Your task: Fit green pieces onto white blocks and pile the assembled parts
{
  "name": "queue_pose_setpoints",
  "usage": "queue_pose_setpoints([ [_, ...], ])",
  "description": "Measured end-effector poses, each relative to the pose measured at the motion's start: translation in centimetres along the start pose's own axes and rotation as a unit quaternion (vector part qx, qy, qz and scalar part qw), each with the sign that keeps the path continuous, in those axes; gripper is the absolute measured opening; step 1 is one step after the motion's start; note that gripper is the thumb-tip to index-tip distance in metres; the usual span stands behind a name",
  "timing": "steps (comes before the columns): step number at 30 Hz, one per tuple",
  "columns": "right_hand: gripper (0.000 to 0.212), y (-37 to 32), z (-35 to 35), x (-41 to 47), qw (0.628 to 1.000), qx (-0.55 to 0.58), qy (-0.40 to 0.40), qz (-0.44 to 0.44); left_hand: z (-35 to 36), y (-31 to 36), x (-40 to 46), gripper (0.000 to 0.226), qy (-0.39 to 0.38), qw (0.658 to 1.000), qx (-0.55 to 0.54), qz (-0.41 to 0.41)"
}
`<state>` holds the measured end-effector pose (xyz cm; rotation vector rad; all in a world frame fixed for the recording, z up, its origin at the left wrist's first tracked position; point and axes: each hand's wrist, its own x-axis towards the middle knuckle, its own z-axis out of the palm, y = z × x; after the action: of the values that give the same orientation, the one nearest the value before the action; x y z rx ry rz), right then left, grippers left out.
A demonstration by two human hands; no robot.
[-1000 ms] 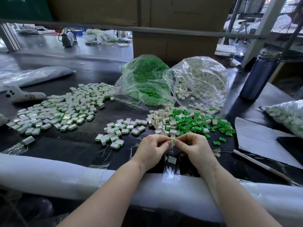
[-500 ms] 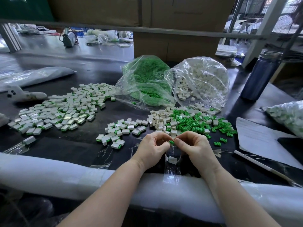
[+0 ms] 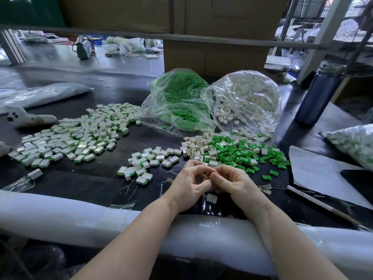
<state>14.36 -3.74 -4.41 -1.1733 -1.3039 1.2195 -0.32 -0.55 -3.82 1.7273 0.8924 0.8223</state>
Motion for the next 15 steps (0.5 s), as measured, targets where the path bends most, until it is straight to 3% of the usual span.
queue_pose_setpoints([
  [15,0.016,0.00,-0.08,-0.20,1.000,-0.001,0.006,0.004,0.20,-0.02,-0.07,0.029,-0.006,0.998,0.053,0.019],
])
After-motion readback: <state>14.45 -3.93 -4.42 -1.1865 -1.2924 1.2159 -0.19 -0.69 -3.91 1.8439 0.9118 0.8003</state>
